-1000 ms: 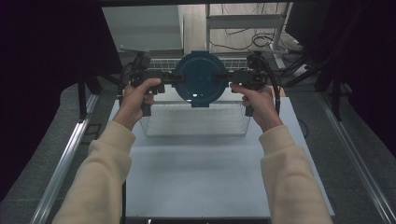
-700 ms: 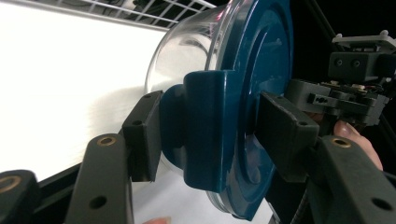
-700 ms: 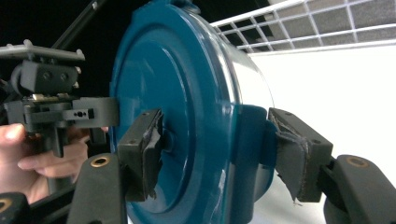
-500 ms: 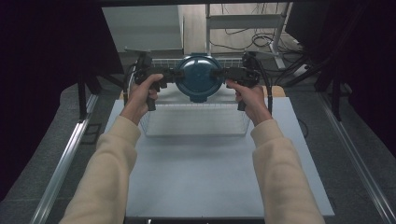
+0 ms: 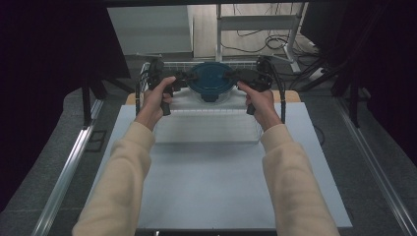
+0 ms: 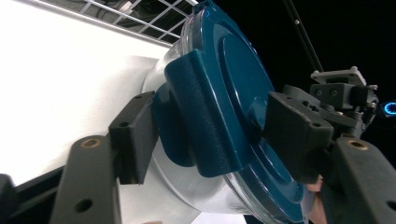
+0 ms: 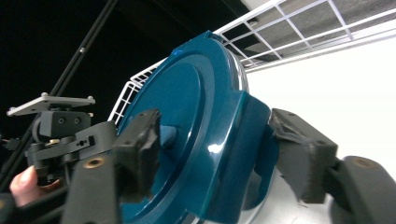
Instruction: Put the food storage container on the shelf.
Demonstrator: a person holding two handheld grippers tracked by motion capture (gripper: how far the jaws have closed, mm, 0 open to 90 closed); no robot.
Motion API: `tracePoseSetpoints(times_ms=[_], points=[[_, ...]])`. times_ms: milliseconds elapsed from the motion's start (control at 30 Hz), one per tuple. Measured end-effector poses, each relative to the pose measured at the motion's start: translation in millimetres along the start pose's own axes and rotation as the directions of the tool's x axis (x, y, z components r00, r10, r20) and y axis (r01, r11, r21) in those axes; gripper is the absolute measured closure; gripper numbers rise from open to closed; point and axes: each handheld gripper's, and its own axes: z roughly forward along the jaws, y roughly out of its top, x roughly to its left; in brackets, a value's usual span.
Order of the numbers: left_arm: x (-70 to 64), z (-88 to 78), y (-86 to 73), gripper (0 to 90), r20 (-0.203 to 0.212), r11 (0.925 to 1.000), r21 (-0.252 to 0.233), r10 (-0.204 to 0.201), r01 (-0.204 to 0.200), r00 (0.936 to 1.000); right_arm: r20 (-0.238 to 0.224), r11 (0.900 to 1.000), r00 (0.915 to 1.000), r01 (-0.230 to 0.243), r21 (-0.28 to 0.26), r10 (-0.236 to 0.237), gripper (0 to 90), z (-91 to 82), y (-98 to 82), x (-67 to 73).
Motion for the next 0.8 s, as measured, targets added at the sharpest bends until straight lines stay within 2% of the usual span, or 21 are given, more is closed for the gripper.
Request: tracePoseSetpoints(times_ms=[100,133,200,267,300,433,500,633,700,767,800], points=[[-4.7,-11.1,-2.5,26.2,-0.023,0.9976,-0.065,0.024,-0.025,0.9994,0.03,0.998,0.9988,0.04,-0.04,-0.038,26.3,-8.6,-3.0,6.5],[-8.3,-17.2,-4.0,25.4,-0.039,0.9957,-0.076,0.05,-0.053,0.998,0.023,0.998,0.9988,0.044,-0.051,-0.043,24.2,-11.6,-3.6,8.1],[-14.4,-26.3,-8.4,25.0,-0.046,0.9922,-0.082,0.09,-0.094,0.9948,0.016,0.995,0.9976,0.068,-0.07,-0.067,22.8,-20.9,-6.4,13.4],[-20.9,-34.8,-14.0,24.7,-0.046,0.9884,-0.077,0.128,-0.131,0.9908,0.035,0.992,0.994,0.106,-0.071,-0.103,21.5,-28.7,-9.1,18.8],[-25.7,-40.1,-18.1,24.4,-0.054,0.9845,-0.077,0.154,-0.158,0.9866,0.048,0.989,0.9915,0.124,-0.082,-0.121,21.2,-34.7,-11.3,22.3],[-37.6,-56.9,-31.9,24.1,-0.057,0.975,-0.072,0.206,-0.21,0.9768,0.06,0.978,0.9816,0.186,-0.089,-0.181,21.1,-55.9,-20.5,29.2],[-43.3,-67.7,-42.4,23.5,-0.062,0.9699,-0.068,0.23,-0.234,0.9712,0.074,0.972,0.9735,0.222,-0.079,-0.217,21.1,-67.4,-27.4,30.8],[-51.1,-85.4,-64.8,23.5,-0.061,0.9593,-0.062,0.272,-0.275,0.9604,0.091,0.952,0.951,0.301,-0.054,-0.295,21.0,-91.2,-46.6,29.7],[-54.1,-93.0,-77.3,23.6,-0.066,0.951,-0.055,0.301,-0.304,0.9515,0.094,0.94,0.9378,0.339,-0.04,-0.334,21.0,-101.5,-58.0,28.6],[-57.1,-101.8,-96.9,23.7,-0.076,0.9396,-0.042,0.336,-0.34,0.9388,0.082,0.919,0.9168,0.394,-0.025,-0.391,20.9,-115.6,-75.5,25.7],[-57.4,-104.1,-102.8,23.7,-0.075,0.9359,-0.039,0.347,-0.35,0.935,0.078,0.906,0.9045,0.422,-0.019,-0.419,20.7,-123.1,-86.3,22.9]])
